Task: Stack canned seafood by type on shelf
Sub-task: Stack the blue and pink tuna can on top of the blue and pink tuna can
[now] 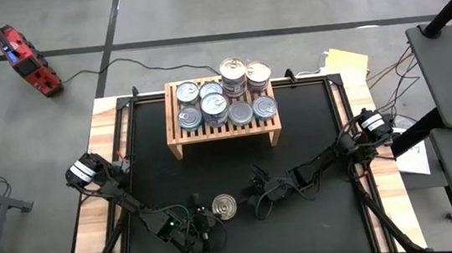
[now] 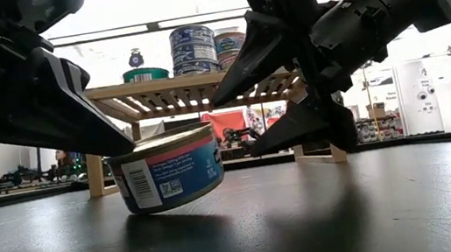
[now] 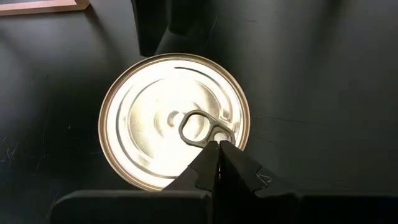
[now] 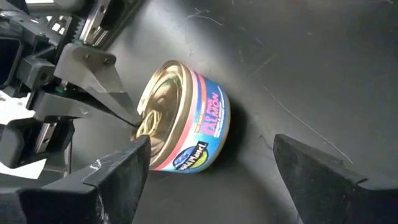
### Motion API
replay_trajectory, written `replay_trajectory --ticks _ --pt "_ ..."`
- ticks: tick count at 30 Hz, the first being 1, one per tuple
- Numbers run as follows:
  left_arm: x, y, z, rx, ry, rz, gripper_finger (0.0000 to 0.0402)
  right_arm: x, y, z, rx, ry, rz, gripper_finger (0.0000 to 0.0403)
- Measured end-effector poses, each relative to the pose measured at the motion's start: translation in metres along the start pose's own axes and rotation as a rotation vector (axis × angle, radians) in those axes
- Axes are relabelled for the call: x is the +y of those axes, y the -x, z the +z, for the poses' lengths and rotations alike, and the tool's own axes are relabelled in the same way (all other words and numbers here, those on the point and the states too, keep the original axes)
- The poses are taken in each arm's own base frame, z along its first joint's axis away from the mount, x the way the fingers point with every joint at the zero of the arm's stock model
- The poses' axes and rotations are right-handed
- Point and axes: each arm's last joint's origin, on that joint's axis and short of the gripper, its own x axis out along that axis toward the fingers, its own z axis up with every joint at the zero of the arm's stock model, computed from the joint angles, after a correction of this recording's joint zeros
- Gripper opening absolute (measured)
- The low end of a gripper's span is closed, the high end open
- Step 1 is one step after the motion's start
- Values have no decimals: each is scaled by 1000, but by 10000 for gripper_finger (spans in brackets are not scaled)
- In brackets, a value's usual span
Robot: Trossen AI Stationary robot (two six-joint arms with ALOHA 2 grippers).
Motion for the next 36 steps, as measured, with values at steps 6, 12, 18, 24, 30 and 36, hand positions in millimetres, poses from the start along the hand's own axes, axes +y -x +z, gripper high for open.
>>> replay_trajectory --ticks 6,12,18,24,30,36 --pt "-1 1 -1 -3 6 -1 0 2 0 2 -16 2 24 323" --pt "-1 1 -3 -8 15 -6 0 3 0 2 -18 16 27 317" --pt "0 1 -5 -12 17 -8 0 3 0 2 -19 21 28 323" --pt "1 0 -9 -29 35 -16 0 2 -3 0 -29 50 38 321" --pt "3 -1 -13 -50 54 -28 0 -6 -17 -9 -49 50 80 309" --pt "3 0 -15 -40 42 -38 0 -1 -21 -5 -25 36 141 305"
